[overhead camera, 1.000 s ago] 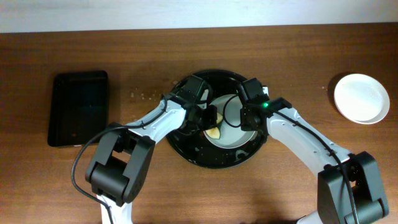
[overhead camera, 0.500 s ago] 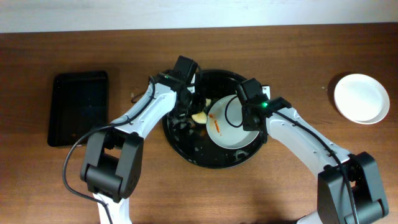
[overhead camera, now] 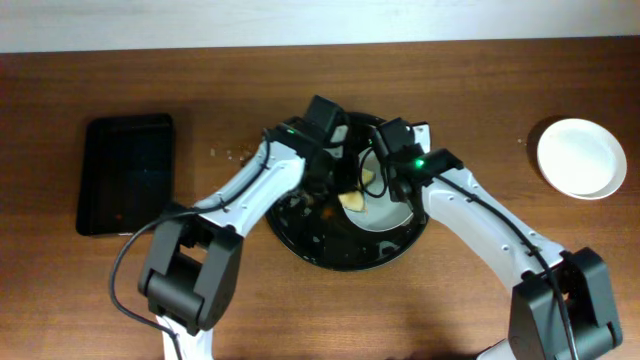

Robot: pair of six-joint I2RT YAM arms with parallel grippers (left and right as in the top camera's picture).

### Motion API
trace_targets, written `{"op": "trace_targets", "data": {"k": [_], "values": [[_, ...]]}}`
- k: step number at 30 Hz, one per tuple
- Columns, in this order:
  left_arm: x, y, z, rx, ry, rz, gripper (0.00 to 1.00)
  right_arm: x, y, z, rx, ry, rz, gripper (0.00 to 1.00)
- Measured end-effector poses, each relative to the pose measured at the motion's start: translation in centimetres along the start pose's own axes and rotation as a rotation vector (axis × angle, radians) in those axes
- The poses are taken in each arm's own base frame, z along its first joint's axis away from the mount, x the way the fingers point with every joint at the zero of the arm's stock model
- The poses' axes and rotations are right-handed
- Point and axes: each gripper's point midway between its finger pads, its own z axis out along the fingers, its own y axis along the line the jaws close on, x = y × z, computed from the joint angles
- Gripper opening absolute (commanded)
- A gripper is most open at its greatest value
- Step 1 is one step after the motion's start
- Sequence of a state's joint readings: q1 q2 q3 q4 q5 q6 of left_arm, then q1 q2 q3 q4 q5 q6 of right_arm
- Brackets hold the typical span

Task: Clean dirty plates on tray and stack at the side
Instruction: 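Wipe the sauce off the plate's surface with the left-held sponge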

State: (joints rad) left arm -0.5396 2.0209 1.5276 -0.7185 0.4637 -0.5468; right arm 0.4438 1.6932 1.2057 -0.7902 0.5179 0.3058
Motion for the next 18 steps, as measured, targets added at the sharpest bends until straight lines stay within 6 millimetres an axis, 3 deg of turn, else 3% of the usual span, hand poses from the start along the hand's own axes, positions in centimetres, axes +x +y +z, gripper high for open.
{"op": "trace_targets", "data": {"k": [5,8,18], "values": [[0.5,-0.6,2.6,0.069,0.058,-0.012,0.0,0.0,0.1,-0.3,0.018,-0.011,-0.014,0.04],[1.2,0.1,5.1,0.111,0.129,-0.052,0.0,0.1,0.1,-0.3,0.022,-0.005,-0.023,0.04],[1.2,1.2,5.0,0.078,0.135,-0.084,0.0,0.2,0.0,-0.4,0.028,-0.004,-0.028,0.04]]}}
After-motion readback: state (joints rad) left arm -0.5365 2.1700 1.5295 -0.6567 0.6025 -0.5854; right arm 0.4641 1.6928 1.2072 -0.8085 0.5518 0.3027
